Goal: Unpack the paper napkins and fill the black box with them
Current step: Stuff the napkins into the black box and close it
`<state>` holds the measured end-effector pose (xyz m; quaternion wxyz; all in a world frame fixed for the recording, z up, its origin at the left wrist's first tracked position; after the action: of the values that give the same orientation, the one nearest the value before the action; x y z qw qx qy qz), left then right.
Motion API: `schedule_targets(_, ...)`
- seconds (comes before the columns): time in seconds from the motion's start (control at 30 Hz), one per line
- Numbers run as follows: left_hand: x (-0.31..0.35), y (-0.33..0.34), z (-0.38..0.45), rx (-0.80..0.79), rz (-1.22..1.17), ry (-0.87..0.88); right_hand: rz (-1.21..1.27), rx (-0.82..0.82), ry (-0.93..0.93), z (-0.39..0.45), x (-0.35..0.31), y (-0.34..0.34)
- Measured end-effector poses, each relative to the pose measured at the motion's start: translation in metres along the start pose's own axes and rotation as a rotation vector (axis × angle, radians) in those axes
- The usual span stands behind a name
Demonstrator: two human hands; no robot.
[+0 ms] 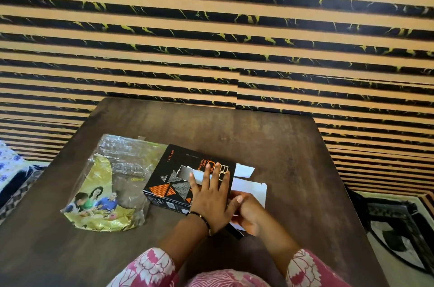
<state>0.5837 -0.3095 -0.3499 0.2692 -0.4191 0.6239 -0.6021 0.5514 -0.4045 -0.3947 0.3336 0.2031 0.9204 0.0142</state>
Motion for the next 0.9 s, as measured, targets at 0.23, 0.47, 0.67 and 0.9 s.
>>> schedule_targets(0.23,-0.001,-0.003,-0.001,-0.011,-0.038,-0.003,-0.043,-0.064,-0.051,0.002,0.008,0.001)
schedule_targets(0.47,-0.007,-0.003,-0.001,0.001,-0.067,-0.026,-0.014,0.03,-0.134,-0.001,0.0,-0.011)
schedule_targets(0.67,-0.007,0.0,0.0,-0.008,-0.06,-0.019,-0.497,0.302,-0.476,-0.001,-0.048,-0.034)
schedule_targets(0.9,-0.018,-0.013,-0.001,-0.065,-0.348,0.072,-0.616,0.275,-0.515,-0.004,-0.059,-0.036)
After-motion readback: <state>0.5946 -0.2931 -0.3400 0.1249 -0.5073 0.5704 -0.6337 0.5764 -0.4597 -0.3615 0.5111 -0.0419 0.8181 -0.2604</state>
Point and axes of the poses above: each hand's wrist, its own z-axis towards the middle knuckle, its own y-axis out of the palm, x = y × z, the point moved 5 cm from there along z, towards the middle knuckle, and after that the axes turned 4 degrees about z, right-handed, at the moved point
